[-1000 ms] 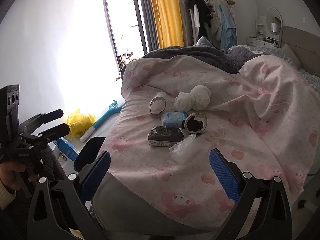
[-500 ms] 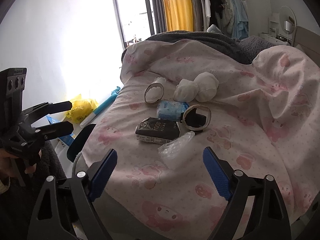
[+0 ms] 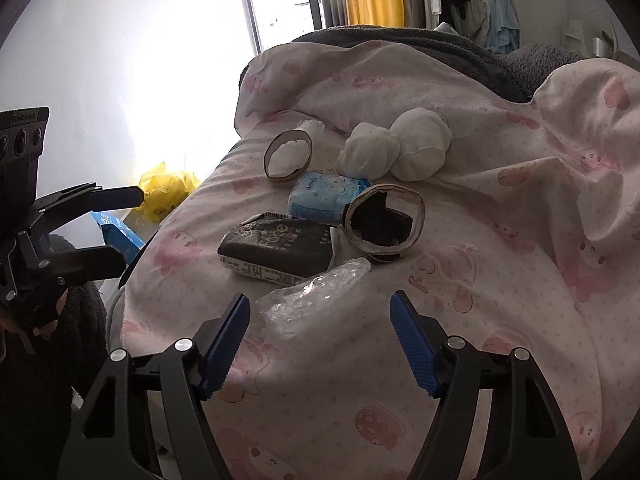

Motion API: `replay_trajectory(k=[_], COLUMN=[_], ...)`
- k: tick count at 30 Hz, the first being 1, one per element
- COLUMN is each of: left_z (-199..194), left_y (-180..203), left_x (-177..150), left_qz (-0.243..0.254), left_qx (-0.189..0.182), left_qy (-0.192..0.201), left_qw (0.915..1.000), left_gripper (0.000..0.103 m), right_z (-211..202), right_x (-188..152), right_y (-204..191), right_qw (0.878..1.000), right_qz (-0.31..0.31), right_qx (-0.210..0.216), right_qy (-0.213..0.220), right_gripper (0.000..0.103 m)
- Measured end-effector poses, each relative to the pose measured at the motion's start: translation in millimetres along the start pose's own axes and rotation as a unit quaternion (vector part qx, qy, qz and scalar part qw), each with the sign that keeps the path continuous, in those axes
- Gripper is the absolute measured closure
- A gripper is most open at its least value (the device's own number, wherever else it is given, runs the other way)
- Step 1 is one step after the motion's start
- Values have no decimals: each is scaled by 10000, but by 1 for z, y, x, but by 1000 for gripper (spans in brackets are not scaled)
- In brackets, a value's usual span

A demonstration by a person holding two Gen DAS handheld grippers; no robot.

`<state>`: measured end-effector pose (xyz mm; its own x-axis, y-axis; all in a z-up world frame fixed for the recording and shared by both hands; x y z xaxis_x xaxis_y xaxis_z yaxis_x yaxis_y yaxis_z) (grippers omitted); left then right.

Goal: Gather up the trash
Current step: 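Move the right tool toward the clear plastic wrap while the left tool approaches the black tissue pack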

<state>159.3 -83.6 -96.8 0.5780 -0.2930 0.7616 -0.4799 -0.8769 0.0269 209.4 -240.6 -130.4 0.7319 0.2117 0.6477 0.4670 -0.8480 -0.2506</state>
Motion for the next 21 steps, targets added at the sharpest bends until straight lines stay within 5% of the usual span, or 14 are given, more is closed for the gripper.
replay_trajectory(k=[21], left_z=[61], left_y=[11], left_x=[11], left_qz=[-64], left_qx=[-86], left_qy=[-306], left_qw=[9995], left_gripper=[4], right_z=[-13], right_x=[3], right_y=[20], right_qw=[9977], right_qz=[324], right_qx=[561], right_qy=[209], right_gripper=[41])
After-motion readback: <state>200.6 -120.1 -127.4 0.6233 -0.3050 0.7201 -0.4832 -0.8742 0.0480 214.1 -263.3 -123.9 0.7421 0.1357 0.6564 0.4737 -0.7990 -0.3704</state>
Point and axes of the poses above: each gripper's, at about its wrist camera, not at the fingertips, and z roughly the way its jaws point, y to its right, x to its top, the point moved 5 cm from there along z, roughly the way its jaws point, and after that the axes turned 10 degrees about z, right-handed, at the moved point
